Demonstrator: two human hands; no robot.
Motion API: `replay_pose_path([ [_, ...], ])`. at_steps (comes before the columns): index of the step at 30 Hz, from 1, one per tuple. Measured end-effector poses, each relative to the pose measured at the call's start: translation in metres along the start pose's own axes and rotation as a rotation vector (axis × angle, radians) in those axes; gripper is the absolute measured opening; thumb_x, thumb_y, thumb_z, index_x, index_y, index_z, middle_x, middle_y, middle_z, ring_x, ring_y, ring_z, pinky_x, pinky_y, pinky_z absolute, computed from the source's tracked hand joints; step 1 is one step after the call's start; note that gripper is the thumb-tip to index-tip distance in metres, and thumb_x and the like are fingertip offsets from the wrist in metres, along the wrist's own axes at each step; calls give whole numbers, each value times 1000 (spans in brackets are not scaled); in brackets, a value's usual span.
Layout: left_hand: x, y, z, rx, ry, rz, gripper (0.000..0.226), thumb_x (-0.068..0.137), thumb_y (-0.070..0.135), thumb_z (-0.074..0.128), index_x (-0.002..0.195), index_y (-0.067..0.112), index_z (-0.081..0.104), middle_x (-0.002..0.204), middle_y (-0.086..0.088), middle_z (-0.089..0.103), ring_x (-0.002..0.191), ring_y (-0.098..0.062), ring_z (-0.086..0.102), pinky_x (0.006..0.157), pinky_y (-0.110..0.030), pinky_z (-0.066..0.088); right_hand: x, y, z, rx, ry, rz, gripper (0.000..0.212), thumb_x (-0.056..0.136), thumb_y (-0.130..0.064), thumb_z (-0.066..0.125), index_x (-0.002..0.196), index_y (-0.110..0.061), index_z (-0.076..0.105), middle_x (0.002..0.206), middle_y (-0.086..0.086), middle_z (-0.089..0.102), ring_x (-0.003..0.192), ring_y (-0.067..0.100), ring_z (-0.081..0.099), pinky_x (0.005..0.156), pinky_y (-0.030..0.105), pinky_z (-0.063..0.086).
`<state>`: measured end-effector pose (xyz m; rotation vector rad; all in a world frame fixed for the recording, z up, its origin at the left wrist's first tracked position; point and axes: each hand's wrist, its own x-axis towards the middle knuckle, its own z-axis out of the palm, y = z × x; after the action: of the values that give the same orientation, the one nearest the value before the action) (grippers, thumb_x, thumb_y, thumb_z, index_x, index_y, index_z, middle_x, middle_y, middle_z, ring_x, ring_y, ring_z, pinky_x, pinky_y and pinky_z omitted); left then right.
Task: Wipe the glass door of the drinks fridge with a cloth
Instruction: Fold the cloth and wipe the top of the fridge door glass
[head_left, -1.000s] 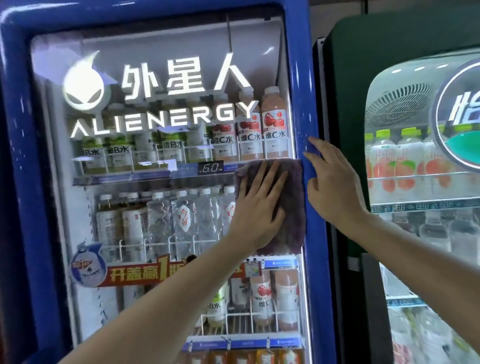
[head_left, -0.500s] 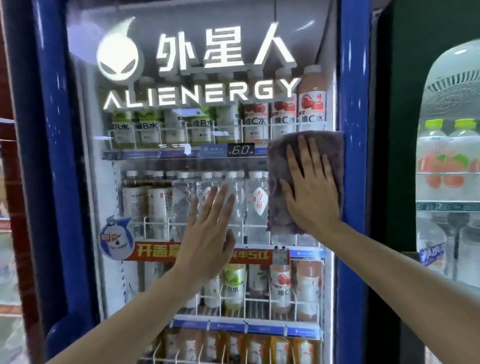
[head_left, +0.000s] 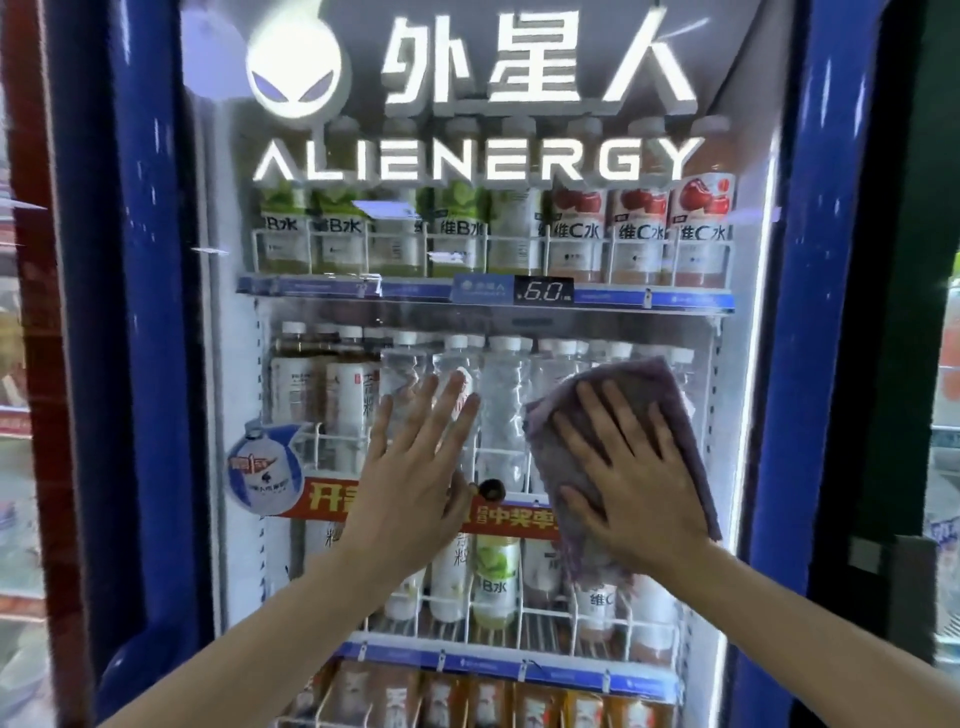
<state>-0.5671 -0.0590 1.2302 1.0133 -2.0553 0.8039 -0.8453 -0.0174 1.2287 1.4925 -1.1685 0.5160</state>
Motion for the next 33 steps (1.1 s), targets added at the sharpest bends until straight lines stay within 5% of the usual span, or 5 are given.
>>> replay_pose_path([
  [10,-4,-21,-23,-184,-2,-9,71,103,44,26,169,25,10,176,3,5,163,-14,-3,132,-48,0,132,7,-33,1,120,386,76,102,-54,36,168,-21,18,176,13,7,163,32,4,127,53,-10],
  [14,-28,-49,-23,-182,23,-68,72,101,42,32,168,22,14,176,0,8,163,-19,5,132,-51,5,86,-48,-10,-4,40,239,75,104,-59,26,169,-22,17,177,10,0,163,29,-3,129,53,-12],
  [21,-65,-100,-26,-46,-77,-149,72,99,41,27,165,13,27,174,-9,17,160,-30,19,128,-57,20,62,-72,-1,5,-20,56,76,102,-57,37,169,-29,11,178,3,-2,164,25,-3,130,53,-4],
  [29,-67,-140,-28,40,-162,-163,69,101,41,27,166,17,25,174,-9,15,161,-31,17,129,-56,18,184,-62,-30,70,98,373,74,105,-54,31,169,-23,10,177,9,1,163,29,-2,128,54,-7],
  [33,-69,-148,-22,38,-172,-127,73,101,45,19,168,20,11,176,-5,-1,163,-29,3,130,-55,9,142,-109,-6,63,73,216,74,105,-55,30,169,-23,12,177,8,-2,164,29,-2,129,56,-1],
])
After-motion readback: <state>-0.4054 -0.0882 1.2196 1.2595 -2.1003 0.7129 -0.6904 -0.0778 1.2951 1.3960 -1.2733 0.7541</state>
